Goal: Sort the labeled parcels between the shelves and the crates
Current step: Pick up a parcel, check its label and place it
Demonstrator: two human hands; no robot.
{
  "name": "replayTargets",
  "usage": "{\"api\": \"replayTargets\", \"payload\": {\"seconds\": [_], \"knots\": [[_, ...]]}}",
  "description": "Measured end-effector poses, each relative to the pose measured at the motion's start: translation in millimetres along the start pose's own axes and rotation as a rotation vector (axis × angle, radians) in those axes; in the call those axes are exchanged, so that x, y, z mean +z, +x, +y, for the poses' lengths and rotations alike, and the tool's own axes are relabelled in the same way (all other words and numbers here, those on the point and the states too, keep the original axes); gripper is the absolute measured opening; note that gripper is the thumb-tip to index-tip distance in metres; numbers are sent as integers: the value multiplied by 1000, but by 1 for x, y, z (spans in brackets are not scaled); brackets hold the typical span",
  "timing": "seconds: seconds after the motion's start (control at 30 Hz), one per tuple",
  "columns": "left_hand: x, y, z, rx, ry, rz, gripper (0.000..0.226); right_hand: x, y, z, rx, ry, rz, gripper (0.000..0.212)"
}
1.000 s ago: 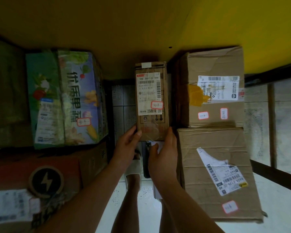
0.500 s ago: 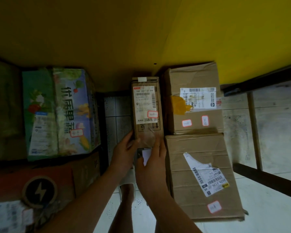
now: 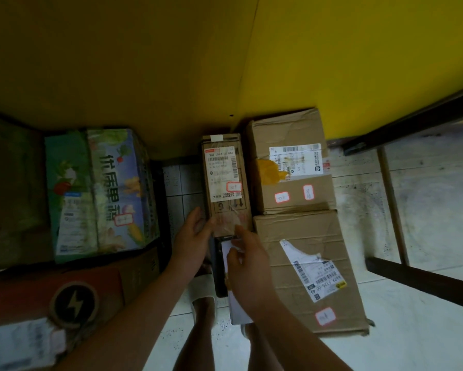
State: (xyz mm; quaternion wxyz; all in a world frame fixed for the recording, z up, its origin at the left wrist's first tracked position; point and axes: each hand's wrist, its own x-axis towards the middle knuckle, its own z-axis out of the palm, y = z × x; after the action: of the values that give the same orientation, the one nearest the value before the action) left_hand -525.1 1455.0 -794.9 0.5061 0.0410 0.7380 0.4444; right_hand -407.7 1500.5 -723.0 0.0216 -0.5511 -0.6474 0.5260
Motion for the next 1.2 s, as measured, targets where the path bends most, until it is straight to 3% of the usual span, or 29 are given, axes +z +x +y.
{"api": "replayTargets", "payload": {"seconds": [0.1,0.27,0.43,0.6,0.77,0.93,1.2], "knots": [[-10,-25,24,5,36,68,50,-27,-10,-20,78,22,-91,34],[-30,-110,91,72,10,104,25,-84,-56,-80,132,73,-229,21],[-59,-226,159,167,-48,46,19,-124,-124,-147,-34,111,-339,18],[-91,-363,181,313,-254,310,19,-148,-197,-195,-234,122,-598,17],[-87,-508,134,409,-509,737,19,-127,-273,-213,-426,-4,-911,16],[-74,-629,49,322,-737,1139,20,-83,-358,-208,-534,-187,-1180,16],[-53,-756,-82,199,-963,1494,20,3,-494,-146,-589,-407,-1476,19]]}}
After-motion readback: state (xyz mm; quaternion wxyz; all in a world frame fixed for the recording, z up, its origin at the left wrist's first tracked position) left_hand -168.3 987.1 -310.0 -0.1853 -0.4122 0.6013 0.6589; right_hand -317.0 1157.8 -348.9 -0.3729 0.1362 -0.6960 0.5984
